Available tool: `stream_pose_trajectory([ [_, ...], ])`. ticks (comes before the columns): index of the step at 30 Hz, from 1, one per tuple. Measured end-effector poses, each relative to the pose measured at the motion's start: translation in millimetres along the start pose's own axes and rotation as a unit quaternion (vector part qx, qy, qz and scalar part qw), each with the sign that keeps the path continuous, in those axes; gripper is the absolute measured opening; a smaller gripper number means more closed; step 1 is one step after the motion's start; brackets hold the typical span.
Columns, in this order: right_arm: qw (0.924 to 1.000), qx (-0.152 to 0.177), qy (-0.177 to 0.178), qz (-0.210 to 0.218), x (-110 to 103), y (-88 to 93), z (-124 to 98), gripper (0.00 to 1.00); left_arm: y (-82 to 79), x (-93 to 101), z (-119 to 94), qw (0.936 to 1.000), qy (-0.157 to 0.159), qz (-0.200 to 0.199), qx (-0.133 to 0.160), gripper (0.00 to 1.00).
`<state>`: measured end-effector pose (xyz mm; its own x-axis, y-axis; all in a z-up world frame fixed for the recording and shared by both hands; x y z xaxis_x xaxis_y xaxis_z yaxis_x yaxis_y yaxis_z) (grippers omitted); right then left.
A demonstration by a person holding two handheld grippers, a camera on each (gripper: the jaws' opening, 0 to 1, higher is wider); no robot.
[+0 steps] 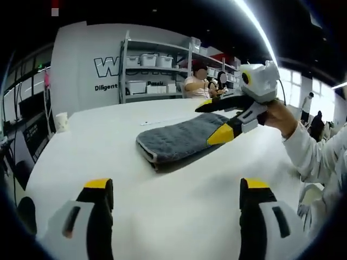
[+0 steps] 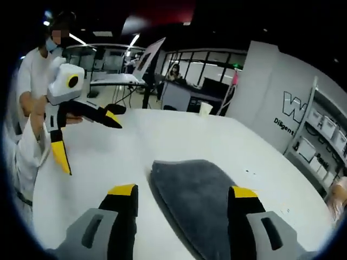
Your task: Open the folded towel by lifting each exposed corner and separating the folded layers until the towel lies flat within the target outline without major curled edges
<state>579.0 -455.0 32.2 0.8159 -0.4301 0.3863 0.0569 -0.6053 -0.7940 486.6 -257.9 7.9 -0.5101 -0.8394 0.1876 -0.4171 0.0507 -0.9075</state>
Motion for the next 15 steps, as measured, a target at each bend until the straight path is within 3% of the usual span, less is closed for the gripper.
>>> stream_pose_trajectory([
  [5,0.9995,0.004,-0.029,-0.011,-20.3,-5.7,18.6,0.56,-3.2,0.7,-1.7,1.0,0.004,-0.002,0.006,0.94],
  [15,0.9984,0.01,-0.049,-0.025,-44.1,-18.1,49.0,0.35,-4.3,-2.7,-2.2,1.0,0.003,-0.006,0.004,0.93],
])
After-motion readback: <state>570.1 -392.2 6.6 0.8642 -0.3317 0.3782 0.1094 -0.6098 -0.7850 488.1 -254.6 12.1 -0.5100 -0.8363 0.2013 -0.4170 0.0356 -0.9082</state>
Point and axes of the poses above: the point that each gripper's makers call its tool centre point, and the gripper's own axes: z roughly forward along the fingers, x roughly to its right, y roughly out of its underside, the point moved 8 cm from there along -z, roughly backward along the fingers, and after that the axes turned 8 degrees about -z, right-handed, at the moved point
